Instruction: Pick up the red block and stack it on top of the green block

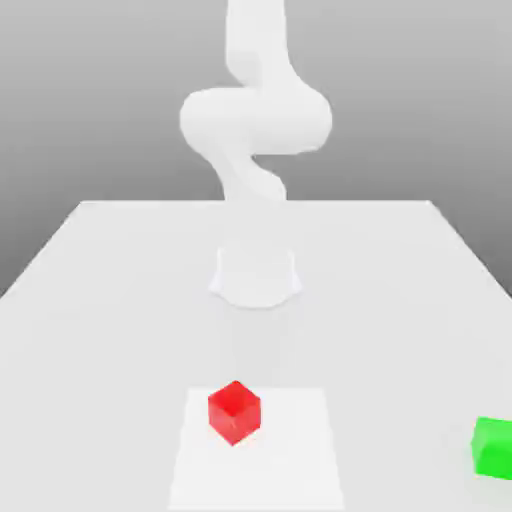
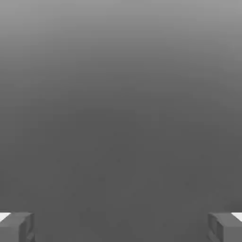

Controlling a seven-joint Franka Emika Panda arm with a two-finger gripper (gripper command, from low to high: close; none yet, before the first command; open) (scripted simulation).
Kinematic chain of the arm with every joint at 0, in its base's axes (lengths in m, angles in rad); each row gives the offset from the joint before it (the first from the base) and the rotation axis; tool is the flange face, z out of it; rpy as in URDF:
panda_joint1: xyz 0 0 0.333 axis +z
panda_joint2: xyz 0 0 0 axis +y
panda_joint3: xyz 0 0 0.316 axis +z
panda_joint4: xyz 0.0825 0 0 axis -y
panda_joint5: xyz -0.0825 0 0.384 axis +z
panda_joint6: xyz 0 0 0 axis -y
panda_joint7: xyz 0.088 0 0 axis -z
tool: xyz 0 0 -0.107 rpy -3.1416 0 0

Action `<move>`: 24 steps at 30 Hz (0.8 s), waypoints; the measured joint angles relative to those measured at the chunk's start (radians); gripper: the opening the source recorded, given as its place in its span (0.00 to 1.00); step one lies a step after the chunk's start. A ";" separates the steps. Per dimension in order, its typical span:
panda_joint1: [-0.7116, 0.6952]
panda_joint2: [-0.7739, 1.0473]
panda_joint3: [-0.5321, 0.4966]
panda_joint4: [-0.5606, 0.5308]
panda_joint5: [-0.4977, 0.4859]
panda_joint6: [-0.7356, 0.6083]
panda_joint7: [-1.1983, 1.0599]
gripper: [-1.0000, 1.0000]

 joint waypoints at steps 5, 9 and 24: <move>0.130 0.142 -0.128 -0.053 0.133 0.038 -0.193 0.50; 0.216 0.257 -0.207 -0.092 0.235 0.063 -0.341 0.50; 0.365 0.658 -0.305 -0.247 0.487 0.179 -0.802 0.50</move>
